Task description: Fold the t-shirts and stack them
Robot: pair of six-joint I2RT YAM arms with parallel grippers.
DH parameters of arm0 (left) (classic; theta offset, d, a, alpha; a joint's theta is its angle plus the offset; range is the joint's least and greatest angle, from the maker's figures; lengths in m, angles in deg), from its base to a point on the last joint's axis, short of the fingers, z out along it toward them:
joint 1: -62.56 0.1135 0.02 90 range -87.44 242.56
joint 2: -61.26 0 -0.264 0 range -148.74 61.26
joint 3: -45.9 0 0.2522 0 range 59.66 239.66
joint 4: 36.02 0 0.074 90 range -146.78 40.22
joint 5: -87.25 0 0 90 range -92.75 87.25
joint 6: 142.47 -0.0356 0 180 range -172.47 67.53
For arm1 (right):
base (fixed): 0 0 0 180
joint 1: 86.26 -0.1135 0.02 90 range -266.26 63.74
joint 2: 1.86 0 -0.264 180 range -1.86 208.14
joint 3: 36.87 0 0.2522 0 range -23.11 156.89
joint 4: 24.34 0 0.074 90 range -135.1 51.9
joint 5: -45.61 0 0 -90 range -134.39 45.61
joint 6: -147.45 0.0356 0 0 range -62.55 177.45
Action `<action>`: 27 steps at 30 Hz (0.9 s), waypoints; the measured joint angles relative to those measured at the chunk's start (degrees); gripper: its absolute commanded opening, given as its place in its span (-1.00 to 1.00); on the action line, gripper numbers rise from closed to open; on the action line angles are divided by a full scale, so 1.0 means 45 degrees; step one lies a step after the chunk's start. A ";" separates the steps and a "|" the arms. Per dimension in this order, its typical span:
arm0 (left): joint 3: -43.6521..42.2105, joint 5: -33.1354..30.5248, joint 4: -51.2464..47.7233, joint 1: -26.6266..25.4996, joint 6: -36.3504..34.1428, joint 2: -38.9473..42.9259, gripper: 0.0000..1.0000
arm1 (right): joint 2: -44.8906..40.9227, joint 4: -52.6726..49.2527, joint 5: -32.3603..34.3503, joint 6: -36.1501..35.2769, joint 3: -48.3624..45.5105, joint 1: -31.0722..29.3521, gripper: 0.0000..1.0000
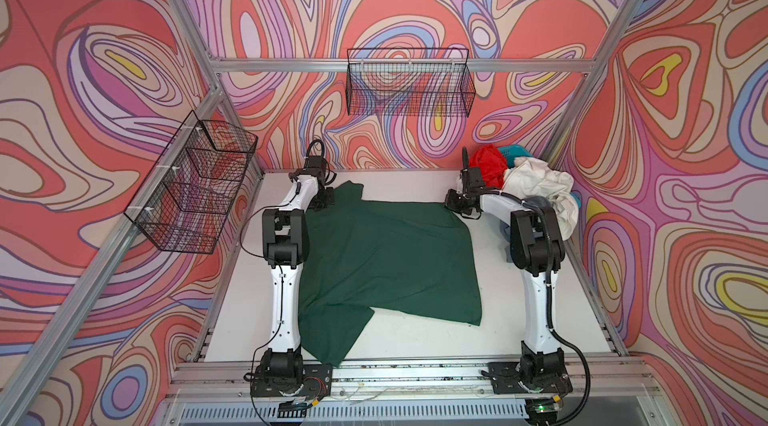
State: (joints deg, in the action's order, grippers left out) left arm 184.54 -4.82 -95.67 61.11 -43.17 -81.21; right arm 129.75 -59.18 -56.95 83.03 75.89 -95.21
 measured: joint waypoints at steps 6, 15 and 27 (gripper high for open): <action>-0.2098 -0.0369 0.0967 0.0015 0.0359 0.1345 -1.00 | 0.0000 0.0039 -0.0146 0.0000 0.0000 0.0000 -1.00; -0.6732 -0.0151 0.4323 0.0010 0.1175 0.5387 -1.00 | -0.0568 0.0151 -0.0418 0.0039 -0.0233 0.0000 -1.00; -0.5950 -0.0937 0.4546 0.0005 0.1671 0.4906 0.45 | -0.2467 0.0578 -0.1214 0.0058 -0.1214 0.0000 -1.00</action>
State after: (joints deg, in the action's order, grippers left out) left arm 157.77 -9.04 -75.21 61.13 -35.65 -59.14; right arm 118.64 -56.58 -62.41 83.30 70.42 -95.21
